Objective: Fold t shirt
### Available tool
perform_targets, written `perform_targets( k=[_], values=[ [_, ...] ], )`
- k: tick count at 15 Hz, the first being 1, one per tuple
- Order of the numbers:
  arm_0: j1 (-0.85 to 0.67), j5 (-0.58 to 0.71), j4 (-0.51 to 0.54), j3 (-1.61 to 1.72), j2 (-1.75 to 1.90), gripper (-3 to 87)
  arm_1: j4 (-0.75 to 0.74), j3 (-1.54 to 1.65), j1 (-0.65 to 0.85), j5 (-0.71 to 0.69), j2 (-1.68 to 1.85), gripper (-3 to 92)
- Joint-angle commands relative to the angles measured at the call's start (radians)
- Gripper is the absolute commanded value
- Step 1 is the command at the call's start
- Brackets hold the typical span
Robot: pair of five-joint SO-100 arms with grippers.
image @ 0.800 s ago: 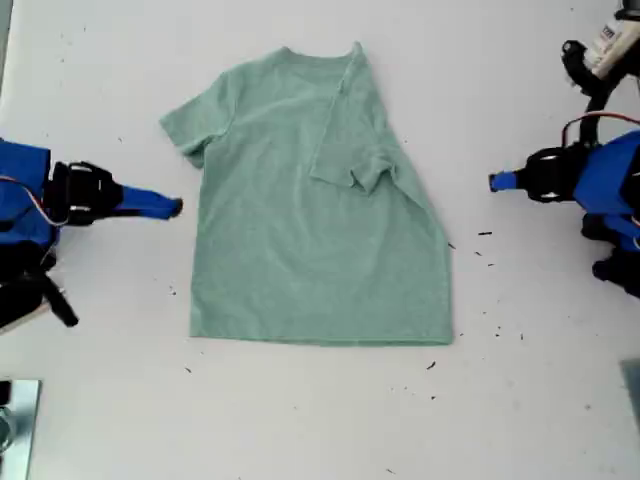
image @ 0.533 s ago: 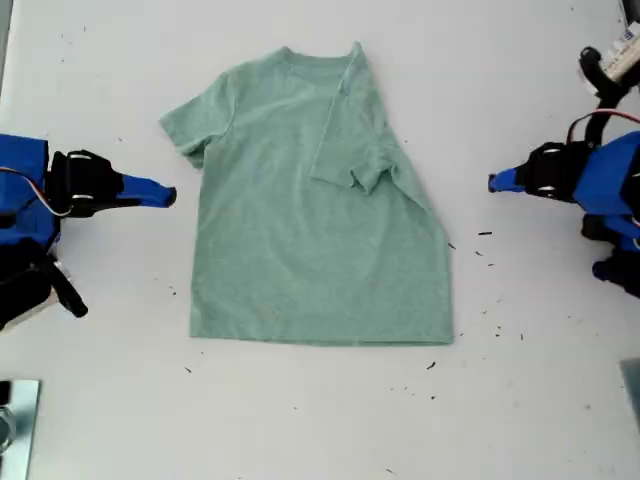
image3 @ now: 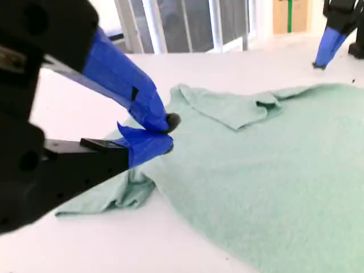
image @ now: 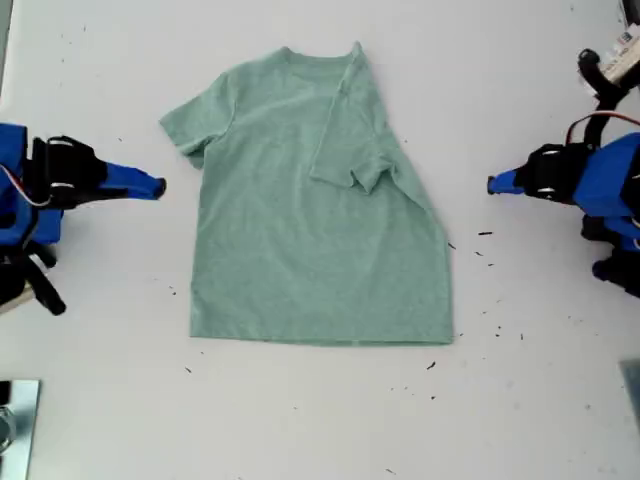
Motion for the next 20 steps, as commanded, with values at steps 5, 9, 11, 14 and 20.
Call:
perform_targets(
  k=[5,9,11,14,20],
  values=[
    [-0.483,0.627,0.509,-1.111,-1.029,-0.2,-0.011,0.063,0.005,0.008,0.008,2.2],
    [-0.574,0.71,0.503,-1.134,-1.229,-0.2,-0.011,0.063,-0.003,0.014,0.008,2.2],
    [-0.604,0.707,0.492,-1.117,-1.216,16.3,-0.011,0.063,0.0,0.011,0.008,2.2],
    [-0.6,0.696,0.391,-1.006,-1.187,33.2,-0.011,0.063,0.002,0.011,0.008,2.2],
    [-0.675,0.703,-0.012,-0.667,-1.339,32.0,-0.011,0.063,-0.018,0.009,0.008,2.2]
  ],
)
